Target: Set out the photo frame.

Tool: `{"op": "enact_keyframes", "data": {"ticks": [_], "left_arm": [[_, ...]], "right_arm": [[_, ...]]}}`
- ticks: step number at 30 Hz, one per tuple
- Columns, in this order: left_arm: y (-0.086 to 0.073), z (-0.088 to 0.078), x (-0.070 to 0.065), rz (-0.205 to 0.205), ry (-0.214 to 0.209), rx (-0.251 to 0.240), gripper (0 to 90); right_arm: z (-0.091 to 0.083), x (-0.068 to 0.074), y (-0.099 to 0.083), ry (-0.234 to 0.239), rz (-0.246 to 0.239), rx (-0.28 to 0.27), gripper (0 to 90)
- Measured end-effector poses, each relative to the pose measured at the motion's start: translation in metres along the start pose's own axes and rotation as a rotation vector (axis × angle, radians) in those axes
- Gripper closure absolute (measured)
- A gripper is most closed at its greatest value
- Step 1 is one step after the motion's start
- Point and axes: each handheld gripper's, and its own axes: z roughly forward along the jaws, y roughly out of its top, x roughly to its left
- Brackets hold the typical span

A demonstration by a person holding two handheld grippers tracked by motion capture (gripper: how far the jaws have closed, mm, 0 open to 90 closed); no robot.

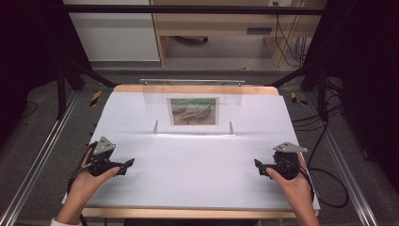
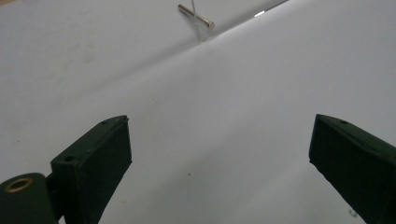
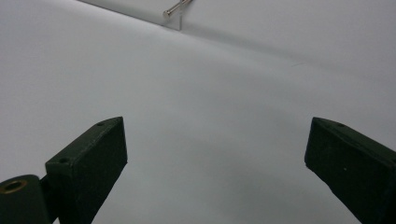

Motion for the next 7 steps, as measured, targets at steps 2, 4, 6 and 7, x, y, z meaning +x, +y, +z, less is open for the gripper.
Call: {"op": "enact_keyframes", "data": {"ticks": [2, 4, 6, 7], "left_arm": [[-0.0033, 0.0005, 0.0025, -0.002, 0.006, 0.012, 5.6], [-0.0068, 0.0004, 0.0046, -0.011, 0.006, 0.014, 5.6], [-0.0097, 0.0, 0.0061, -0.012, 0.007, 0.017, 5.6], [-0.0109, -0.0001, 0.0063, -0.016, 0.01, 0.017, 5.7]], "right_arm": [[0.0005, -0.0018, -0.0023, -0.002, 0.007, 0.015, 6.2], [0.0006, -0.0027, -0.0033, 0.0, 0.006, 0.016, 6.2], [0.0001, -0.0036, -0.0052, 0.008, 0.013, 0.018, 6.2], [0.0006, -0.0042, -0.0064, 0.001, 0.009, 0.019, 6.2]]}}
